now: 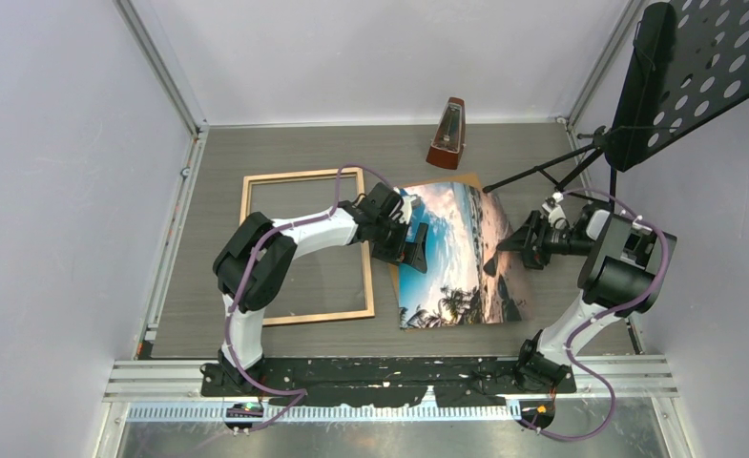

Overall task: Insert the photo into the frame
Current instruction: Pick up the photo at the center of the board.

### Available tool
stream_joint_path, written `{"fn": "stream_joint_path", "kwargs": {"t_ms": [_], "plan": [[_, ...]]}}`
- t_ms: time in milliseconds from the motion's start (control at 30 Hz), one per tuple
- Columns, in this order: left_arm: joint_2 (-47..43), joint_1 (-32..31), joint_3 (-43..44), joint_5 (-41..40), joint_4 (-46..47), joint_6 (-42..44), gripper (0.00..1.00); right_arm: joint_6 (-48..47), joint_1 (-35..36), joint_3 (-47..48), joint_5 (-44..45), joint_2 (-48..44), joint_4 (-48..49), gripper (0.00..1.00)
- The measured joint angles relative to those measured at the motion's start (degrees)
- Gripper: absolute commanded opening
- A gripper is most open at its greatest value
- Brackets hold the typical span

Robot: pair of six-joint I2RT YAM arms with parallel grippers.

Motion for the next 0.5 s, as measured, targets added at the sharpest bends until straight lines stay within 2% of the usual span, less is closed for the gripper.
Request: {"fn": "stream_joint_path", "kwargs": {"t_ms": [333,500], "plan": [[0.0,0.0,0.0,0.0,0.0,-0.2,0.96,-1.7,-1.4,-0.7,-5.2,0.8,-1.5,0.62],[0.0,0.0,0.0,0.0,0.0,-0.2,0.96,-3.5,-1.5,-0.7,-7.0,2.2,-2.8,0.56]]}}
